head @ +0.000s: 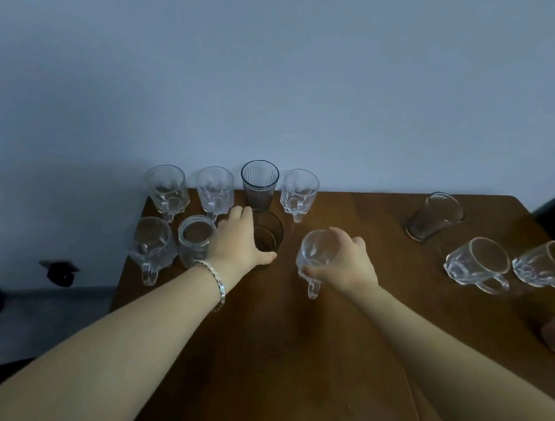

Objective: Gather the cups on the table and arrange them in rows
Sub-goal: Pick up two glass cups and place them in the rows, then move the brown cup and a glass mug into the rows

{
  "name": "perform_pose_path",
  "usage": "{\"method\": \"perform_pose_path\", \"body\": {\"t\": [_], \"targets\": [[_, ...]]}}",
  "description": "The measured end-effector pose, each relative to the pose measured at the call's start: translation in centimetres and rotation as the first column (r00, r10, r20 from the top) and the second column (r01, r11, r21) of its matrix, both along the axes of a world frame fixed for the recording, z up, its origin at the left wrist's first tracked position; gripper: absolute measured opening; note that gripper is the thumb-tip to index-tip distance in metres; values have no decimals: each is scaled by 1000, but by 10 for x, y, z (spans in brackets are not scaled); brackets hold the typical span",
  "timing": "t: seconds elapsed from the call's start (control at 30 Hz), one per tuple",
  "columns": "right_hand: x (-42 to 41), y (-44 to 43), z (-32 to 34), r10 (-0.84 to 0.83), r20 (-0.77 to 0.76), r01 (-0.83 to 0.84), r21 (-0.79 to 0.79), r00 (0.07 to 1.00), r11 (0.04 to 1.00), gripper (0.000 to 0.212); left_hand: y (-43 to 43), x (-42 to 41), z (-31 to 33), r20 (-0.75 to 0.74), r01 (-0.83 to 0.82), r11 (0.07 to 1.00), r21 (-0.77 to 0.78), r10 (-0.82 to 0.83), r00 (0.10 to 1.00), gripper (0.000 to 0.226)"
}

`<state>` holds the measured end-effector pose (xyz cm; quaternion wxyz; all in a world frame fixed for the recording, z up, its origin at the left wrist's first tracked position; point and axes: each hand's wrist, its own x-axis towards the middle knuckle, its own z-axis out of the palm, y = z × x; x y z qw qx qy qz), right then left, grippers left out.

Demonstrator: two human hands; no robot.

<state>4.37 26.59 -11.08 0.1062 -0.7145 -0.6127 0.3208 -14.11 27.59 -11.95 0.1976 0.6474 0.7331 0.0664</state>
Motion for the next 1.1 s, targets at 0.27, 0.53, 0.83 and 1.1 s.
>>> {"method": "perform_pose_path", "body": {"t": [0.27, 0.53, 0.83, 1.1], "targets": [[-28, 45, -19, 94, 111, -87, -59, 989, 994, 92, 0, -3, -7, 22, 11, 1000, 27, -11, 1000, 102], [19, -16, -12, 140, 124, -120, -157, 982, 980, 69, -16, 7, -1, -113, 65, 998, -5, -66, 991, 95], [154, -144, 22, 171, 80, -125, -403, 982, 907, 42, -116, 103, 39, -54, 304, 926, -224, -324, 945, 34], [326, -233, 81, 41, 195, 0, -204, 980, 979, 36, -200, 218, 52, 55, 376, 885, -275, -376, 925, 33]]}}
